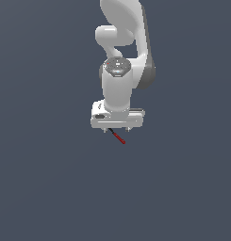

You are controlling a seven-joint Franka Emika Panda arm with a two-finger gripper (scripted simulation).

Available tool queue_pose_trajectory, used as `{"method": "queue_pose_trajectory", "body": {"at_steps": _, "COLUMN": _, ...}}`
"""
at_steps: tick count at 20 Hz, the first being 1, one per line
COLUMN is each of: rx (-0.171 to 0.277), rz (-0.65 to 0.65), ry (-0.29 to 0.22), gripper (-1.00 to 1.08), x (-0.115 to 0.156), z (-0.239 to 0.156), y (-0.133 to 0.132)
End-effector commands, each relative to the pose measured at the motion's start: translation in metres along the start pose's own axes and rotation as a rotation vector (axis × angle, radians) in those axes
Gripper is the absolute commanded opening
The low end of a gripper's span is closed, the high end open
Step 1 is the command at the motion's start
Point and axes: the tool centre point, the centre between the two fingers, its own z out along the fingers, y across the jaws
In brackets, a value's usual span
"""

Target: Pick up the object and move it to a goal position.

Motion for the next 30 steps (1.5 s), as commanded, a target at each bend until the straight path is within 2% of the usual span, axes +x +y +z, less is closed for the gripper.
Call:
{"method": "queue_pose_trajectory", "body": {"at_steps": 1, "rx": 0.0, "rz": 0.0, "ry": 0.0, "gripper": 1.0, "x": 0.0, "z": 0.0, "y": 0.0}}
{"method": "queue_pose_trajectory", "body": {"at_steps": 4, "rx": -0.001, "rz": 0.011, "ry": 0.007, "gripper": 1.0, "x": 0.002, "z": -0.002, "y": 0.006}}
{"method": "queue_pose_trajectory", "body": {"at_steps": 8, "rx": -0.005, "rz": 0.053, "ry": 0.032, "gripper": 1.0, "x": 0.009, "z": -0.012, "y": 0.031}}
{"method": "queue_pose_trajectory", "body": {"at_steps": 11, "rx": -0.007, "rz": 0.068, "ry": 0.041, "gripper": 1.0, "x": 0.011, "z": -0.015, "y": 0.04}}
{"method": "queue_pose_trajectory", "body": {"at_steps": 21, "rx": -0.009, "rz": 0.024, "ry": 0.036, "gripper": 1.0, "x": 0.005, "z": -0.006, "y": 0.038}}
{"method": "queue_pose_trajectory", "body": {"at_steps": 30, "rx": -0.015, "rz": -0.13, "ry": 0.025, "gripper": 1.0, "x": -0.014, "z": 0.022, "y": 0.037}}
